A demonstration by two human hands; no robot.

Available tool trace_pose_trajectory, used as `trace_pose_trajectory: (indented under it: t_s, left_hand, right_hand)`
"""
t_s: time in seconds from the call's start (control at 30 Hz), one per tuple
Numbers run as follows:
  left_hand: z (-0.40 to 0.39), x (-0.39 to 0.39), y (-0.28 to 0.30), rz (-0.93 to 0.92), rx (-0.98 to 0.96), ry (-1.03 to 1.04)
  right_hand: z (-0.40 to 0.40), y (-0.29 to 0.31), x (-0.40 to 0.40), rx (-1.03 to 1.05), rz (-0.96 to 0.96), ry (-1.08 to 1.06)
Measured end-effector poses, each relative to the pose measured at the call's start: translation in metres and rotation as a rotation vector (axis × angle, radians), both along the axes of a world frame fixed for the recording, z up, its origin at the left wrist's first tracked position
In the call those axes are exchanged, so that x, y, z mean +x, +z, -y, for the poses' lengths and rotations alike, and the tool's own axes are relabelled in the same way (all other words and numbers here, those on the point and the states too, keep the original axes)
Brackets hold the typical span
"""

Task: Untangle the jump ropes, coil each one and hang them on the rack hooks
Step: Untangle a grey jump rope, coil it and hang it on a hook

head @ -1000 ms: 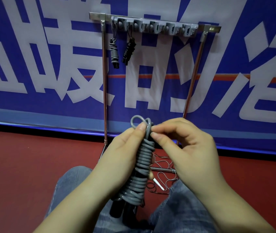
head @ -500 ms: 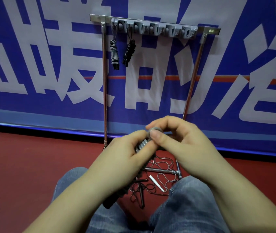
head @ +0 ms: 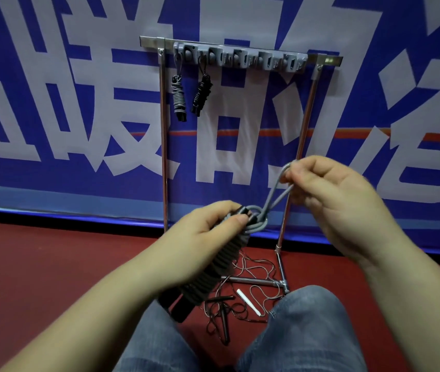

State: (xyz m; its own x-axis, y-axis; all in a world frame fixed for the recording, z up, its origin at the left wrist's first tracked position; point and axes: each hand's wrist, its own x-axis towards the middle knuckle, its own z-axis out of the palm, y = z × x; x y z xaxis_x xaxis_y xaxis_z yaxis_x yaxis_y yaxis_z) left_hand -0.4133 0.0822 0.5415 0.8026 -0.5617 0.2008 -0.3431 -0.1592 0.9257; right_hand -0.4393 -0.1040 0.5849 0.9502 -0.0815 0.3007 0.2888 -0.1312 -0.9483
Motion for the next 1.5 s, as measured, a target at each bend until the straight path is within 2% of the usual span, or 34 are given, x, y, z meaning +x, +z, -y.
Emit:
trace_pose_trajectory:
  t_s: [0.13, 0.27, 0.43, 0.6, 0.77, 0.93, 1.13, 1.3, 1.5]
  left_hand:
    - [0.020, 0.017, -0.014, 0.030, -0.053, 0.049]
    - [0.040, 0.037, -0.009, 0.148, -0.031, 0.234]
    - [0.045, 0.071, -0.007, 0.045, -0.055, 0.236]
    - [0.049, 0.104, -0.005, -0.022, -0.115, 0.238]
    - [0.055, 0.144, 0.024, -0.121, -0.238, 0.233]
    - [0.057, 0.197, 0.057, -0.174, -0.339, 0.261]
    - [0.069, 0.278, 0.099, -0.143, -0.345, 0.334]
    - [0.079, 0.353, 0.136, -0.070, -0.359, 0.387]
    - [0.098, 0.435, 0.161, 0.015, -0.335, 0.428]
  right_hand:
    - [-0.012, -0.003, 0.019, -0.019, -0.101, 0.098]
    - [-0.013, -0.013, 0.045, -0.111, -0.092, 0.065]
    - [-0.001, -0.019, 0.076, -0.104, -0.060, 0.008]
    - [0.005, -0.024, 0.106, -0.006, -0.075, 0.007]
    - [0.007, 0.001, 0.147, -0.107, -0.017, 0.041]
    - [0.009, 0.028, 0.203, -0.273, -0.006, -0.017]
    - [0.015, 0.056, 0.288, -0.253, -0.022, -0.064]
    - [0.014, 0.091, 0.364, -0.402, 0.038, -0.180]
    - [0.025, 0.116, 0.445, -0.446, 0.102, -0.308]
